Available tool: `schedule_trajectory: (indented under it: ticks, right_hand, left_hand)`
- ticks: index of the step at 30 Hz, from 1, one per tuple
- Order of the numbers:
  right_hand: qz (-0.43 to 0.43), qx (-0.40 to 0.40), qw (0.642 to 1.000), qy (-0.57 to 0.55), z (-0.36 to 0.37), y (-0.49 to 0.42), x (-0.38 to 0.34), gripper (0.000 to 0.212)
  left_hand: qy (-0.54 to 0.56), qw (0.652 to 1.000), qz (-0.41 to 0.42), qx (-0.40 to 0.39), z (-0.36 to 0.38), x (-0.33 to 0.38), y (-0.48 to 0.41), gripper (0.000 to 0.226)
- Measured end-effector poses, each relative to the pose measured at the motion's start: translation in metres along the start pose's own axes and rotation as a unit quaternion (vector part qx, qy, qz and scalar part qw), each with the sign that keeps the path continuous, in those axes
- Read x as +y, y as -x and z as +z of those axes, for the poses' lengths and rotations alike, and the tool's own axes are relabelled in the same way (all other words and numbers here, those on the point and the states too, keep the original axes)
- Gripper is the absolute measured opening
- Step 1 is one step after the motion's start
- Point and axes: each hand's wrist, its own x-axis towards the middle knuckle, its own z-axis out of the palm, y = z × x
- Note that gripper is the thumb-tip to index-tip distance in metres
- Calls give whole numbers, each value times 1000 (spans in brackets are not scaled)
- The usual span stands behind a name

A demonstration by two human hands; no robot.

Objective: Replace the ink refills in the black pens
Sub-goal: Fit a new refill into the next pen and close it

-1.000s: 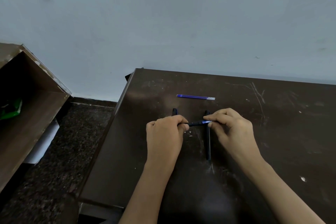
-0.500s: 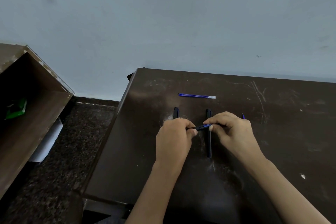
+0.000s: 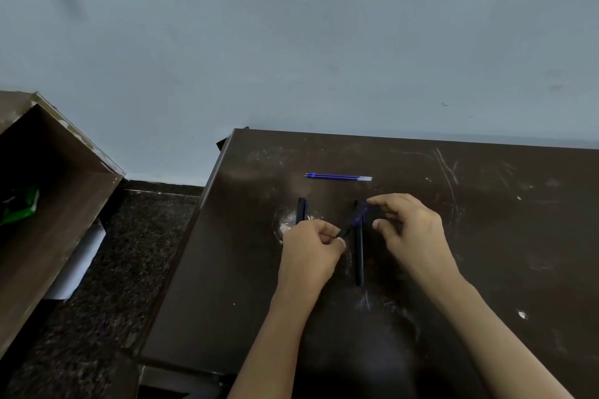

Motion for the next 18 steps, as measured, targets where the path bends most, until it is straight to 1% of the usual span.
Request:
schedule_trajectory:
  ticks: [3,5,7,9,13,18]
  right_hand:
    - [70,-28,997,11,-5,1,6,39]
    - [115,-58,992,15,-6,3,8,39]
    - [142,-90,986,19,-4,5,8,40]
    - [144,-118,982,23,-1,9,7,43]
    - [106,-183,977,18,4,19,2,51]
    - [67,-233,970,5,10,27,6,56]
  left_hand:
    - [-73,993,48,80,3,2,2,19]
    - [-114,987,57,98,7,4,3,18]
    - [-147,982,47,109,13,8,3,19]
    - [-178,976,33,117,19,12,4,18]
    - [-262,956,18,129,33,16,3,20]
    - [-306,942,-2,140,44,18,-3,25]
